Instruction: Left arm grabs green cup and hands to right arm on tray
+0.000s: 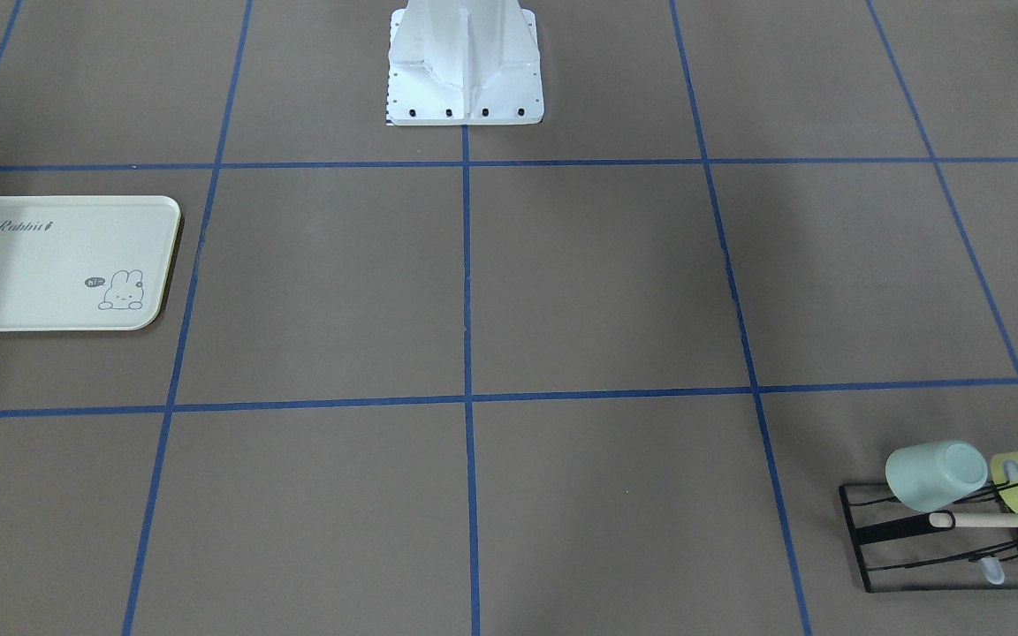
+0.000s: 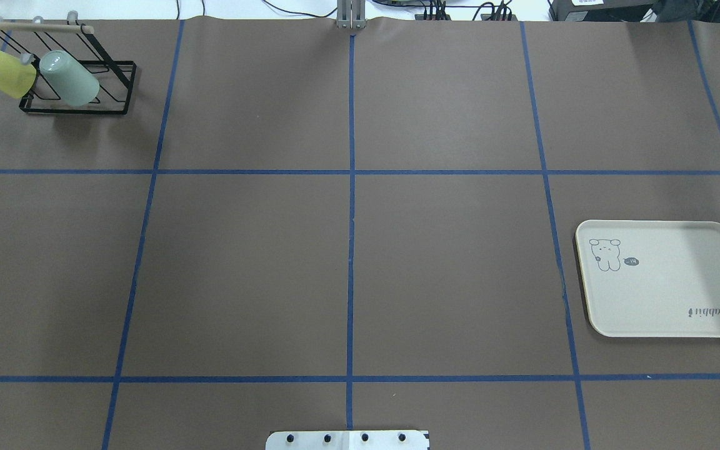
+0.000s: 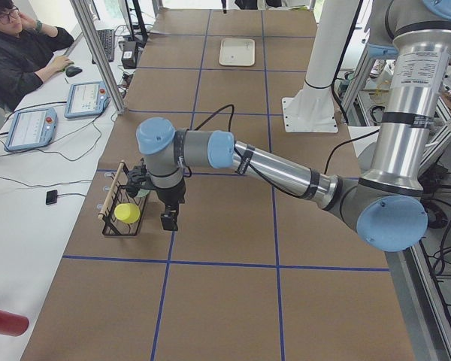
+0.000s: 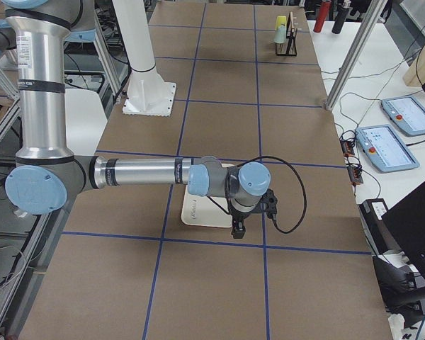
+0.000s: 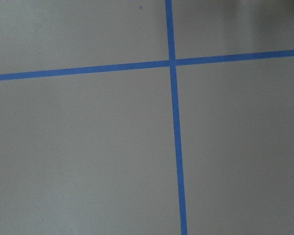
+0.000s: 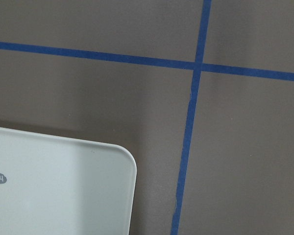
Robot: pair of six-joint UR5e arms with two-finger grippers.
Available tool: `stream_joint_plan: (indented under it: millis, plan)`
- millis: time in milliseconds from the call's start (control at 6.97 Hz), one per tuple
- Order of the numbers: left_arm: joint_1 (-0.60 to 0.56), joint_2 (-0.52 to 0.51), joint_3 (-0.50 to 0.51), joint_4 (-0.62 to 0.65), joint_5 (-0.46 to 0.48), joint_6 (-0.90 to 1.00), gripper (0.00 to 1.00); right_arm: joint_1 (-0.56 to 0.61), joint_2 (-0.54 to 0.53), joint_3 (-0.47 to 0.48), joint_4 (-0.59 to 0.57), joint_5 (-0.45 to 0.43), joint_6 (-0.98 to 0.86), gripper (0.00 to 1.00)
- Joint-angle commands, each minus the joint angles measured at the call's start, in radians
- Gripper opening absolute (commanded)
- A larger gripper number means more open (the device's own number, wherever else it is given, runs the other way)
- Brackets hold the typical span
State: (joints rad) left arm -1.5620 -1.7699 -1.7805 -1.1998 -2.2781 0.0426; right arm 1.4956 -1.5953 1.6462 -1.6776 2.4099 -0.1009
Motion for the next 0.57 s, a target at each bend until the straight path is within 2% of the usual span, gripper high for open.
stream_joint_plan:
  millis: [0, 143, 430]
  plan:
    - [0.107, -0.078, -0.075, -0.077, 0.009, -0.143, 1.00, 0.000, 0.001, 0.001, -0.001, 0.000, 0.003, 1.00]
    - [0.161, -0.076, -0.088, -0.180, -0.001, -0.173, 1.00, -0.001, 0.001, 0.000, -0.001, 0.000, 0.004, 1.00]
    - [0.291, -0.083, -0.073, -0.353, -0.003, -0.486, 1.00, 0.000, 0.006, 0.003, 0.001, 0.000, 0.004, 1.00]
